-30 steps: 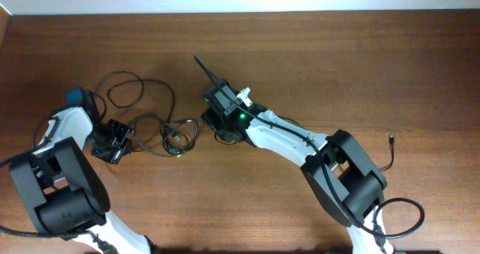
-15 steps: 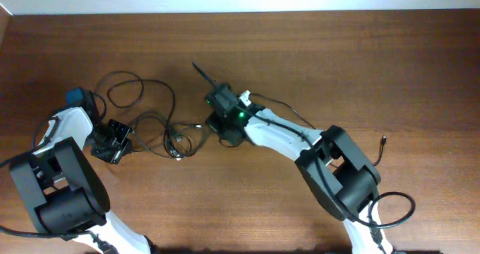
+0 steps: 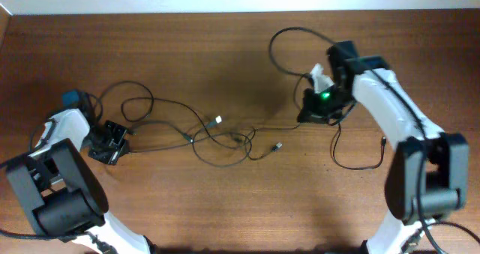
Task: Untangle cables
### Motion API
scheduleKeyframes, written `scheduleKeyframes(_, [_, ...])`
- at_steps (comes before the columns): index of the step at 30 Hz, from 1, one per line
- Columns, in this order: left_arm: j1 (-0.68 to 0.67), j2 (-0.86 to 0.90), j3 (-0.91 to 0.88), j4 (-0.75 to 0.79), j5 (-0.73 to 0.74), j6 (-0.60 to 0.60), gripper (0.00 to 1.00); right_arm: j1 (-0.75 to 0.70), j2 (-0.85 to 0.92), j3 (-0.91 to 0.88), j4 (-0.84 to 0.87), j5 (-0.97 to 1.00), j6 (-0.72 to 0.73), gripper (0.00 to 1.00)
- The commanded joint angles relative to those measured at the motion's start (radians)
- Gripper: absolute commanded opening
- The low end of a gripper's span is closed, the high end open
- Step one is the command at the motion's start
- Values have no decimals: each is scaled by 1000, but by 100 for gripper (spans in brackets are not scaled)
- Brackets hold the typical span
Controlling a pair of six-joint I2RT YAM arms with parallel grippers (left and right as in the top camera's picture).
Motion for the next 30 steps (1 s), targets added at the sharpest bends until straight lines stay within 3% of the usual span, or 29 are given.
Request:
scheduleKeyframes(1, [101,15,-26,0,-4,-14,0,-76,-112,-2,-15,6,-64,4])
scheduleKeyframes(4, [209,15,-26,-5,16,-14,0,-186,-148,-2,-63,14,-106,4])
scheduleKeyframes(10, [299,15,-26,-12,16,-33,0,-425,-148,-2,-136,55,-105,4])
scheduleKeyframes(15, [299,15,-52,10,14,-40,0,-603,-148,-2,-185,54,36,4])
scheduleKeyframes(25, [299,15,-67,23,50,-39,0,-611,-148,-10,-236,39,26,4])
scheduleKeyframes(26, [299,15,-65,23,116,-38,0,-591,-148,-10,-256,60,23,13])
scheduleKeyframes(28, [299,15,-29,16,232,76,0,-545,-148,-10,-271,151,24,27])
scheduleKeyframes(30, [297,14,34,-41,296,134,0,-499,-148,-10,-293,206,24,32])
